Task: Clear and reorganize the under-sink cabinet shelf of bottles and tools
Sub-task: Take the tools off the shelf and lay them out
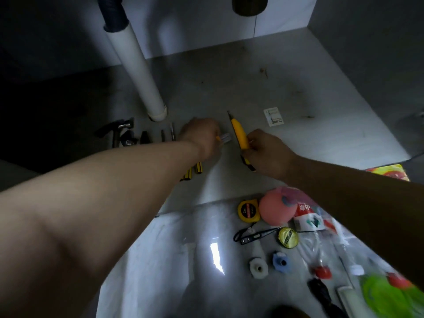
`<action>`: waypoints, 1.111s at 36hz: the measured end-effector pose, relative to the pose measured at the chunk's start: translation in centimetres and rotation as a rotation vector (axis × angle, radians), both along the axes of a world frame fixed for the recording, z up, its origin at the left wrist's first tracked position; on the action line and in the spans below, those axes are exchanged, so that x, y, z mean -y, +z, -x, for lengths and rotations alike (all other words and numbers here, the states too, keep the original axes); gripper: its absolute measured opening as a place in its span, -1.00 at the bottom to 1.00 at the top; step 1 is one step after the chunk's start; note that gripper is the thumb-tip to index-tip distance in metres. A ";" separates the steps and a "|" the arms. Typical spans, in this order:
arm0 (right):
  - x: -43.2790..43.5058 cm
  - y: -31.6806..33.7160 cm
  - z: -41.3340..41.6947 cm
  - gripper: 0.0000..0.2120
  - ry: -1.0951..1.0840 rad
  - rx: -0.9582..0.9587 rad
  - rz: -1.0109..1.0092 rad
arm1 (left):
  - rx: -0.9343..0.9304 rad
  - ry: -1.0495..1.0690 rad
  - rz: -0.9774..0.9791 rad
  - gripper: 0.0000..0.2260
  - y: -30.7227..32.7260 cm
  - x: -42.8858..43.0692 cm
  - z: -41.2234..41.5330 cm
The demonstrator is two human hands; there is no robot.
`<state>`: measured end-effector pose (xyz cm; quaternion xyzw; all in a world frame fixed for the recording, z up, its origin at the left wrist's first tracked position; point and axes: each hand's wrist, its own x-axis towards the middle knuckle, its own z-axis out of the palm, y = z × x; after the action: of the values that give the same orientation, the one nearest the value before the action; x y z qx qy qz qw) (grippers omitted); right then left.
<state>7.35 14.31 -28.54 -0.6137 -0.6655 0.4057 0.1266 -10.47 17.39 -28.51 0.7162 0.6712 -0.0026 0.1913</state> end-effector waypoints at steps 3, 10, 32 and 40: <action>1.8 1.8 -1.5 -0.83 0.011 0.006 -0.015 | 0.145 0.031 -0.027 -0.85 0.9 2.9 -0.5; 9.7 4.5 -6.1 -0.84 0.081 -0.002 0.084 | 0.385 -0.029 0.134 -0.80 4.1 10.1 -1.5; 27.2 -8.1 -14.7 -0.51 0.070 0.471 0.331 | 0.325 -0.022 0.723 -0.76 0.5 19.0 -3.7; 27.3 -10.3 -12.1 -0.51 -0.079 0.592 0.182 | 0.334 0.039 0.788 -0.82 -1.0 18.5 -3.0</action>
<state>19.45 -12.98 -38.89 -0.7393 -0.6099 0.2621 -0.1127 -7.43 -1.07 -29.47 0.5660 0.5920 -0.1392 0.5566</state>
